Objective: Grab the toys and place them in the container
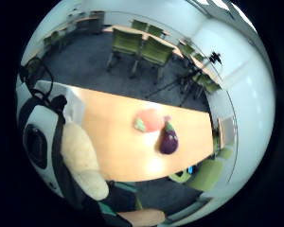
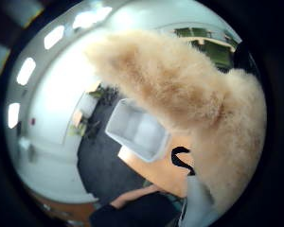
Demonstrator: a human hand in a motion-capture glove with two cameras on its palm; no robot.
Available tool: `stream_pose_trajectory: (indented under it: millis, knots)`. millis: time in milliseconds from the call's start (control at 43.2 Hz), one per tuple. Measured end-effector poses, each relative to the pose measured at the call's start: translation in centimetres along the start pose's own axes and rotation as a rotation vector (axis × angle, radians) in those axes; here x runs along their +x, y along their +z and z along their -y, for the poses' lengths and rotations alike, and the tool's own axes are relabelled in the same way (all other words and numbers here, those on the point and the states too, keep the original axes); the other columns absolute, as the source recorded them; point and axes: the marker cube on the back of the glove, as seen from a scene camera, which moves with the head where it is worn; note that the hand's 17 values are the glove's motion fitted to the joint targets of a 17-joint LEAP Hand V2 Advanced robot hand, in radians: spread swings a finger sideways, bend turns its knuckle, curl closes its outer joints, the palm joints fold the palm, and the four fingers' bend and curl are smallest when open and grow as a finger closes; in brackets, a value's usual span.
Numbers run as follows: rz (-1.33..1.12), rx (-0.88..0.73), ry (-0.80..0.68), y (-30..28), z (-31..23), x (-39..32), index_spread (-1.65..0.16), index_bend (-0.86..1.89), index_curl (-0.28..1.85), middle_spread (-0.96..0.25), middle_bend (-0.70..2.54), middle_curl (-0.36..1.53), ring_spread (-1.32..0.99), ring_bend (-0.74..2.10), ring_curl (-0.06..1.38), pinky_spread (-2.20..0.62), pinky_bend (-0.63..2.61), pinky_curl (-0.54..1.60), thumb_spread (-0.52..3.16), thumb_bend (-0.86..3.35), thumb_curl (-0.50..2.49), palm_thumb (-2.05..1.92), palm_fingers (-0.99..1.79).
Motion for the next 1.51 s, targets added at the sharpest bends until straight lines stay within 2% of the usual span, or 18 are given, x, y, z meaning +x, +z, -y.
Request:
stream_pose_trajectory:
  millis: [69, 162, 278, 370, 486, 556, 579, 625, 648, 741, 810, 1019, 1158, 1320, 1505]
  knots:
    - [0.018, -0.017, -0.088, 1.3, 2.3, -4.6, -0.41, 0.18, 0.96, -0.36, 0.93, 0.57, -0.41, 1.17, 0.47, -0.47, 0.75, 0.38, 0.63, 0.17, 0.73, 0.68, 1.13]
    - [0.006, -0.028, -0.302, 2.9, 4.1, -9.3, -0.42, 0.17, 1.01, -0.36, 0.94, 0.58, -0.41, 1.17, 0.47, -0.47, 0.75, 0.37, 0.61, 0.17, 0.76, 0.68, 1.11]
    - [0.013, -0.063, -0.239, 5.1, 6.3, -13.7, -0.43, 0.16, 1.06, -0.36, 0.94, 0.59, -0.41, 1.19, 0.48, -0.47, 0.75, 0.37, 0.6, 0.16, 0.8, 0.68, 1.1]
    - [0.026, -0.094, -0.281, 6.9, 7.7, -10.9, -0.43, 0.15, 1.1, -0.36, 0.95, 0.6, -0.41, 1.19, 0.48, -0.47, 0.75, 0.37, 0.59, 0.15, 0.82, 0.67, 1.09]
    - [0.051, -0.176, -0.24, 8.6, 8.0, -9.3, -0.44, 0.15, 1.15, -0.36, 0.95, 0.6, -0.41, 1.19, 0.48, -0.46, 0.76, 0.37, 0.58, 0.15, 0.86, 0.67, 1.08]
    - [-0.033, -0.231, -0.228, 9.5, 7.7, -9.4, -0.43, 0.07, 1.12, -0.36, 0.86, 0.58, -0.42, 1.22, 0.5, -0.41, 0.72, 0.38, 0.77, 0.03, 0.79, 0.5, 0.76]
    - [-0.053, -0.232, -0.247, 9.6, 7.4, -10.2, -0.42, 0.01, 1.08, -0.32, 0.76, 0.56, -0.41, 1.16, 0.48, -0.37, 0.72, 0.39, 0.84, -0.05, 0.73, 0.37, 0.4]
    - [-0.09, -0.215, -0.287, 9.4, 6.5, -12.6, -0.39, -0.01, 1.04, -0.25, 0.66, 0.55, -0.36, 1.11, 0.5, -0.31, 0.81, 0.45, 0.88, -0.13, 0.66, 0.2, 0.06]
    - [-0.103, -0.205, -0.295, 9.2, 6.1, -13.6, -0.38, 0.01, 1.02, -0.22, 0.65, 0.54, -0.34, 1.08, 0.5, -0.29, 0.82, 0.45, 0.9, -0.14, 0.64, 0.13, 0.0]
    - [-0.038, -0.176, -0.261, 7.3, 5.5, -14.0, -0.36, 0.04, 0.9, -0.16, 0.62, 0.5, -0.32, 1.02, 0.41, -0.23, 0.84, 0.39, 0.95, -0.09, 0.56, 0.01, 0.02]
    - [0.009, -0.166, -0.25, 5.7, 5.1, -12.0, -0.34, 0.07, 0.85, -0.12, 0.61, 0.49, -0.31, 1.01, 0.38, -0.21, 0.86, 0.38, 0.98, -0.07, 0.53, -0.03, 0.02]
    - [-0.06, -0.174, -0.218, 2.5, 3.7, -0.7, -0.31, 0.14, 0.74, -0.08, 0.57, 0.46, -0.27, 0.95, 0.34, -0.16, 0.89, 0.37, 1.01, -0.07, 0.43, -0.08, -0.02]
    - [-0.139, -0.157, 0.052, 1.7, 2.9, 9.1, -0.31, 0.17, 0.7, -0.09, 0.55, 0.45, -0.28, 0.88, 0.32, -0.14, 0.87, 0.37, 1.03, -0.08, 0.37, -0.09, -0.03]
    - [-0.157, -0.168, 0.17, 2.5, 1.0, 17.4, -0.32, 0.2, 0.67, -0.1, 0.52, 0.44, -0.28, 0.81, 0.29, -0.13, 0.84, 0.35, 1.04, -0.08, 0.32, -0.09, 0.0]
    - [-0.136, -0.219, 0.265, 6.1, -1.3, 24.4, -0.33, 0.2, 0.65, -0.1, 0.49, 0.43, -0.29, 0.73, 0.27, -0.12, 0.81, 0.34, 1.05, -0.07, 0.29, -0.08, 0.0]
